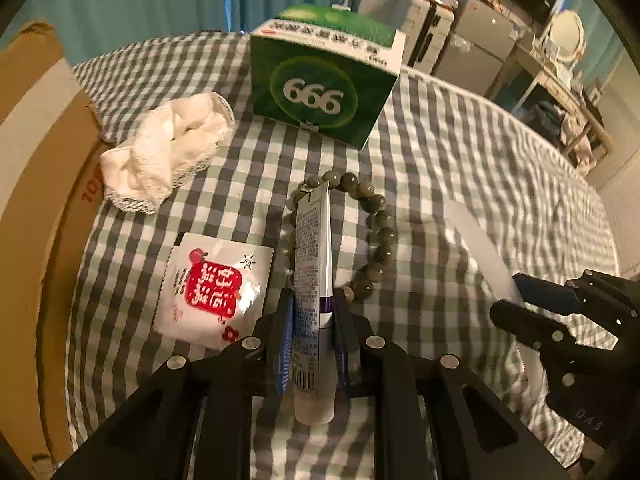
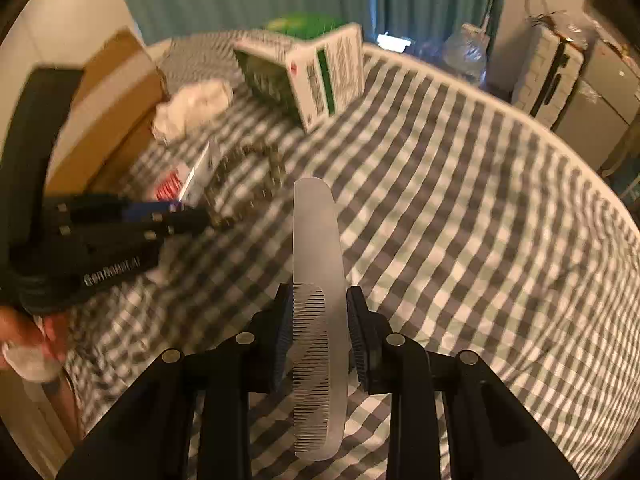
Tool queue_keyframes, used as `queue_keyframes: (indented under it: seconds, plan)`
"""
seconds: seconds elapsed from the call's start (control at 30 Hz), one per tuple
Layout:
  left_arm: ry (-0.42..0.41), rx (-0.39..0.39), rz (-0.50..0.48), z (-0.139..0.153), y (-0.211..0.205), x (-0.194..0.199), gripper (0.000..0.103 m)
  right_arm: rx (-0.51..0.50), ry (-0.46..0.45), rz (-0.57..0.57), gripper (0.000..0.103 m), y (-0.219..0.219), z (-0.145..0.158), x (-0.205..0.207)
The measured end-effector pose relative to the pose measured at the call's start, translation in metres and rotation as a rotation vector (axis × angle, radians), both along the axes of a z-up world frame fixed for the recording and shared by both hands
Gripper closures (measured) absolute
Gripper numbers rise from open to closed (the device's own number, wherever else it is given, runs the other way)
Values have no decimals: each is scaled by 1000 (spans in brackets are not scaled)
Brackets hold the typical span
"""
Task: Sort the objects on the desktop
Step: 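Carry the toothpaste tube and comb into the cardboard box and release both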
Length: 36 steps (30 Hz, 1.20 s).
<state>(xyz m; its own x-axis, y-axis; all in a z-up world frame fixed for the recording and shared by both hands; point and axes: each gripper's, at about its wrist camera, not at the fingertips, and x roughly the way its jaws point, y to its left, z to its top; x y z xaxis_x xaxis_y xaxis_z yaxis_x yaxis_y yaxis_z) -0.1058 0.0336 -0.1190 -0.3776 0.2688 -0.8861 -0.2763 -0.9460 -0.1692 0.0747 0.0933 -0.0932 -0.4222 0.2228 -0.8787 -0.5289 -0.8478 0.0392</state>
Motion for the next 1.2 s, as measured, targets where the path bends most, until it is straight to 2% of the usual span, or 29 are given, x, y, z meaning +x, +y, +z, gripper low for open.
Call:
queue_keyframes:
  seconds: [0.13, 0.23, 0.3, 0.4, 0.67, 0.8, 0.97, 1.13, 1.2]
  plan:
    - [32, 23, 2, 17, -8, 5, 85, 2, 67, -45, 76, -5, 23, 10]
    - [48, 25, 7, 27, -9, 7, 85, 34, 64, -34, 76, -17, 34, 12]
    - [69, 23, 6, 35, -25, 21, 85, 45, 57, -29, 76, -23, 40, 11]
    - [107, 22, 12, 53, -20, 17, 85, 81, 64, -24, 76, -36, 55, 15]
    - [168, 102, 94, 98, -57, 17, 85, 121, 99, 1, 76, -66, 89, 17]
    - [204, 168, 136, 119, -79, 18, 85, 119, 161, 2, 76, -81, 116, 11]
    - [255, 210, 189, 140, -108, 21, 85, 89, 250, 34, 76, -107, 150, -15]
    - [238, 283, 218, 150, -145, 19, 85, 114, 296, 120, 76, -143, 177, -66]
    - [256, 282, 237, 153, -157, 19, 85, 118, 311, 151, 76, -156, 183, -88]
